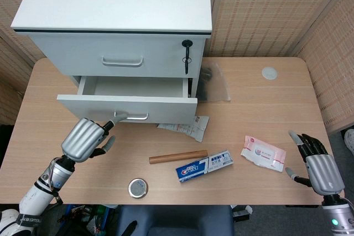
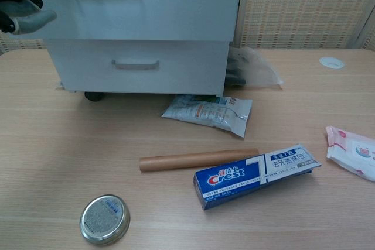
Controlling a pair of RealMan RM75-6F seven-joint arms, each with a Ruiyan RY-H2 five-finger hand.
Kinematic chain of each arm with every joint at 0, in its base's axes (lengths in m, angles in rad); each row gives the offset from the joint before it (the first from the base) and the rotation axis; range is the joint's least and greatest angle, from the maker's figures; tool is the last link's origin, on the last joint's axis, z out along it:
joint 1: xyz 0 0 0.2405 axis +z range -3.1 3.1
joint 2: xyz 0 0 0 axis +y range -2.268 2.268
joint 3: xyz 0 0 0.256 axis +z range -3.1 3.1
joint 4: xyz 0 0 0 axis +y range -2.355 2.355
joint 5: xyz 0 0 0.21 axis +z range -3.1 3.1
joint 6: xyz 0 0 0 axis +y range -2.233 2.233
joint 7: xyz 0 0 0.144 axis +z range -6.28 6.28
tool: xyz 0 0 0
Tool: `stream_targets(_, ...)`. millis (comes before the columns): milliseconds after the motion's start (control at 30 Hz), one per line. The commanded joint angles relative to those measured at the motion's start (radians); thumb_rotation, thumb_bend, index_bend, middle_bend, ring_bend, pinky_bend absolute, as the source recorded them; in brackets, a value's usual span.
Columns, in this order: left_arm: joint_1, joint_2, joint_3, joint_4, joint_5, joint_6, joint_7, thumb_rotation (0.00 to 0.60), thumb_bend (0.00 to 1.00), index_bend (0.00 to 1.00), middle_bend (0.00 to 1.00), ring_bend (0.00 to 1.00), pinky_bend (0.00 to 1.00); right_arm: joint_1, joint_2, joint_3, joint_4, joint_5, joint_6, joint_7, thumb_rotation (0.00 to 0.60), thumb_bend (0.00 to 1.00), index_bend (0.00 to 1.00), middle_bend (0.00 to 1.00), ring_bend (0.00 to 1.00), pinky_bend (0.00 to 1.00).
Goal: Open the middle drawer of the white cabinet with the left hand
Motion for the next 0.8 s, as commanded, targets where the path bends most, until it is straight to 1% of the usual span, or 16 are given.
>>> stream_targets(33,0.004,0.004,0.002,-0.003,0.002,0.000,0.003,0.600,0.50,0.18,0.92,0.96,1.00,0.000,0.000,0.000,0.000,0.000,0.001,-0.001,0.600,0.19,0.00,0.15,0.09,0.12)
stream_targets(200,0.007,0.010,0.002,-0.005,-0.002,-0.004,0.001,0.600,0.50,0.18,0.92,0.96,1.00,-0.002,-0.001,-0.001,0.000,-0.001,0.004,-0.001,0.600,0.19,0.00,0.15,0.09,0.12)
stream_targets(400,0.020,0.031,0.014,-0.024,0.009,-0.007,-0.010,0.600,0.50,0.18,0.92,0.96,1.00,-0.004,0.000,-0.002,-0.001,-0.002,0.007,-0.001,0.600,0.19,0.00,0.15,0.09,0.12)
stream_targets(800,0.047,0.072,0.044,-0.068,0.074,-0.001,-0.023,0.600,0.50,0.18,0.92,0.96,1.00,-0.006,0.001,-0.002,-0.003,-0.004,0.010,-0.002,0.600,0.19,0.00,0.15,0.09,0.12)
